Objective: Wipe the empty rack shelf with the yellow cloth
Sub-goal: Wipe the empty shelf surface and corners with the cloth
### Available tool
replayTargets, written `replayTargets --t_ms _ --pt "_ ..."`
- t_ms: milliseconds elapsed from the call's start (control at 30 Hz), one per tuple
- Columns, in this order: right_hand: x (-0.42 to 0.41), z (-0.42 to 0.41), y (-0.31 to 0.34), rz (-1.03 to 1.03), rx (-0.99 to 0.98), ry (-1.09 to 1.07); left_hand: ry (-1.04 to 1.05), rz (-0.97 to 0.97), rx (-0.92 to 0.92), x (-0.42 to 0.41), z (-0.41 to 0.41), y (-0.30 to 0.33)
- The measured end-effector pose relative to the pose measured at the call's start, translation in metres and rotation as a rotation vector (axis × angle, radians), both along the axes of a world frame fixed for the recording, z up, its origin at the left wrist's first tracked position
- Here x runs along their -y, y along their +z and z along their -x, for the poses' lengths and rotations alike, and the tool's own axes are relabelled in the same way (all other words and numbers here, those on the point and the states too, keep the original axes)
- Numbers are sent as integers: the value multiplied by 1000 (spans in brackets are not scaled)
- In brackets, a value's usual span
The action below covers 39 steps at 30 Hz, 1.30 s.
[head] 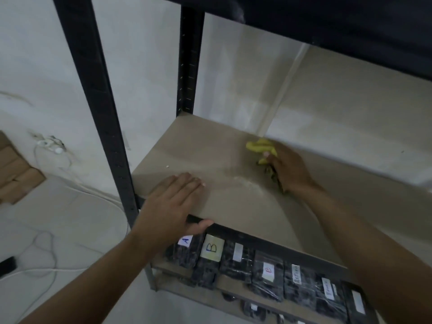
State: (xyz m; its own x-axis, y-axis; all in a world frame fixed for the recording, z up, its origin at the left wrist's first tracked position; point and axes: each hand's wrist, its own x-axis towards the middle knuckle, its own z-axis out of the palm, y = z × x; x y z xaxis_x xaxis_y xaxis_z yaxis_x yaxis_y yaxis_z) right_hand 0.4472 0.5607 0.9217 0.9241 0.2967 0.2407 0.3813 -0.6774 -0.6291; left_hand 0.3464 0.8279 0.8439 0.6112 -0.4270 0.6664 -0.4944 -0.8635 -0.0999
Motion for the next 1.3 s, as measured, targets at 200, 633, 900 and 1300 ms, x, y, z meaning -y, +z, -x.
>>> replayTargets --t_ms 200,633,900,1300 --pt "-33 -93 -29 512 -5 -215 -23 -35 45 -21 -14 -14" --pt "-37 46 -16 103 -121 203 -38 33 194 -19 -18 -18" --pt "21 -54 -37 505 5 -271 -27 30 184 -18 -19 -18" --pt "-47 71 -20 228 -114 172 -24 30 151 -19 -16 -17"
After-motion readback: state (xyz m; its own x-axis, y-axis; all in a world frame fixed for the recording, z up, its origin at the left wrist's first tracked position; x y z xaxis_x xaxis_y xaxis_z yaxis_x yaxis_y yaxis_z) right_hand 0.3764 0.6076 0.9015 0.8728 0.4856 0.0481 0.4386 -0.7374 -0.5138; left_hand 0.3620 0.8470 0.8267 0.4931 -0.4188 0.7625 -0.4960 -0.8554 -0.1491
